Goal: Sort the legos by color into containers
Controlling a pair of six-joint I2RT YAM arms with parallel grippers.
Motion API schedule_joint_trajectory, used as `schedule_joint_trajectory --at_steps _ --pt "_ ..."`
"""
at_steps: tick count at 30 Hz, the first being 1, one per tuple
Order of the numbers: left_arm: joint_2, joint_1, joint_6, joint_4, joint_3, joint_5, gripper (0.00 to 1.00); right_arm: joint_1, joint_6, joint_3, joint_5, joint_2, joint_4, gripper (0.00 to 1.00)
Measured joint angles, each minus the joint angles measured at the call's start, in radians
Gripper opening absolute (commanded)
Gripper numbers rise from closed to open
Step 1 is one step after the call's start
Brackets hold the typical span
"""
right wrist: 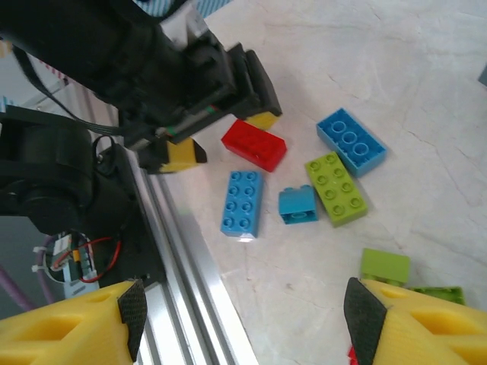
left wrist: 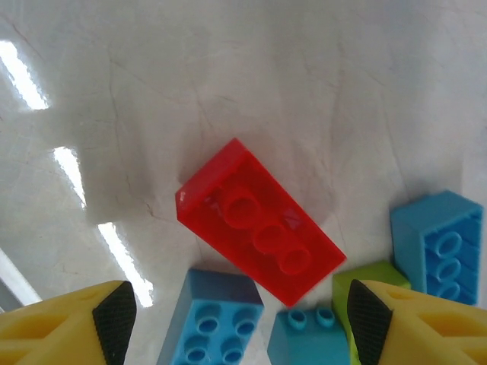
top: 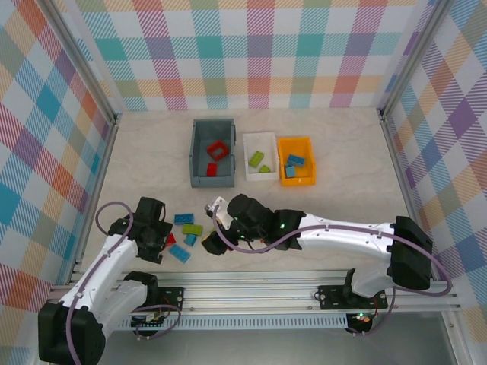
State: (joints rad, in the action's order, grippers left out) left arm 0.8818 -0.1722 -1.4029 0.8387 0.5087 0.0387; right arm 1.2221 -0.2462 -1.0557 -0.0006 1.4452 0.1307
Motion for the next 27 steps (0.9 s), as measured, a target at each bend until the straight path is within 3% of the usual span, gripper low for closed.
schedule_joint_trajectory --at_steps 9,18,27 --pt "0.058 0.071 -0.074 -0.148 -0.055 -0.008 0.74 0.041 -0.031 0.0 0.004 0.038 -0.034 0.71" --pt "0.101 0.079 -0.087 -0.22 -0.055 -0.003 0.53 0.056 -0.053 0.0 0.003 0.052 -0.04 0.7" --pt "0.167 0.08 -0.091 -0.244 -0.055 -0.002 0.46 0.057 -0.057 -0.006 0.029 0.052 -0.04 0.69"
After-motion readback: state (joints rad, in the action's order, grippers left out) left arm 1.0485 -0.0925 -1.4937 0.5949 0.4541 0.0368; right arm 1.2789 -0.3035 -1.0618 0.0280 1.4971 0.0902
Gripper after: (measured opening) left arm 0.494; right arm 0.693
